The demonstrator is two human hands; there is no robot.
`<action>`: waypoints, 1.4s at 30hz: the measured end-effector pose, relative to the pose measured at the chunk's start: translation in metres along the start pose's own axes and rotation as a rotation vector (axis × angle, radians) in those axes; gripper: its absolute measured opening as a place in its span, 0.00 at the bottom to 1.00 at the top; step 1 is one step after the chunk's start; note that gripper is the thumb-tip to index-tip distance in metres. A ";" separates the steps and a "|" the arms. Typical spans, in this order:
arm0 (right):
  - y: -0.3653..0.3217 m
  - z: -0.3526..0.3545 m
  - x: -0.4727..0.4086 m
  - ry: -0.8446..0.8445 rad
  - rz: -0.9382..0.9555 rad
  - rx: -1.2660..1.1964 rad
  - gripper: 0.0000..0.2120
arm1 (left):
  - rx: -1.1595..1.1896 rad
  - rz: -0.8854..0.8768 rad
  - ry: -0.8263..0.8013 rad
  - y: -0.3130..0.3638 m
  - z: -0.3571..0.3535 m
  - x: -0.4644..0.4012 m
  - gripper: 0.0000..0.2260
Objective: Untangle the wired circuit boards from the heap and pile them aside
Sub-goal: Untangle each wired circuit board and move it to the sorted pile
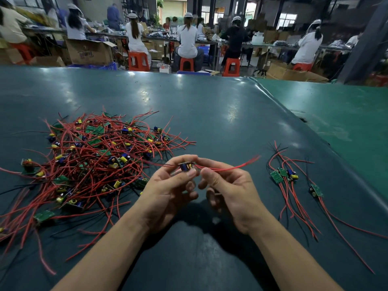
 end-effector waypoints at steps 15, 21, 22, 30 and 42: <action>-0.001 0.003 0.002 0.144 0.432 0.487 0.05 | 0.041 0.086 0.111 -0.003 -0.007 -0.001 0.11; 0.009 0.007 -0.005 0.393 -0.138 -0.072 0.12 | -0.274 -0.124 0.101 -0.005 -0.005 0.001 0.13; 0.009 0.007 -0.006 0.374 -0.173 -0.111 0.13 | -0.314 -0.141 0.099 -0.006 -0.005 0.001 0.13; 0.014 0.005 -0.005 0.335 -0.032 0.051 0.15 | -0.381 -0.129 0.141 -0.008 -0.005 0.001 0.12; -0.002 0.036 -0.010 0.559 0.174 0.419 0.14 | -0.341 -0.103 0.174 -0.008 -0.006 0.004 0.03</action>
Point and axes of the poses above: each hand's wrist, its own x-axis away from the middle knuckle, its own z-axis out of the back of the hand, y = z × x, the point moved 2 cm from there along -x, towards the middle knuckle, and after that the axes turned 8 degrees about -x, right-handed, at the moved point
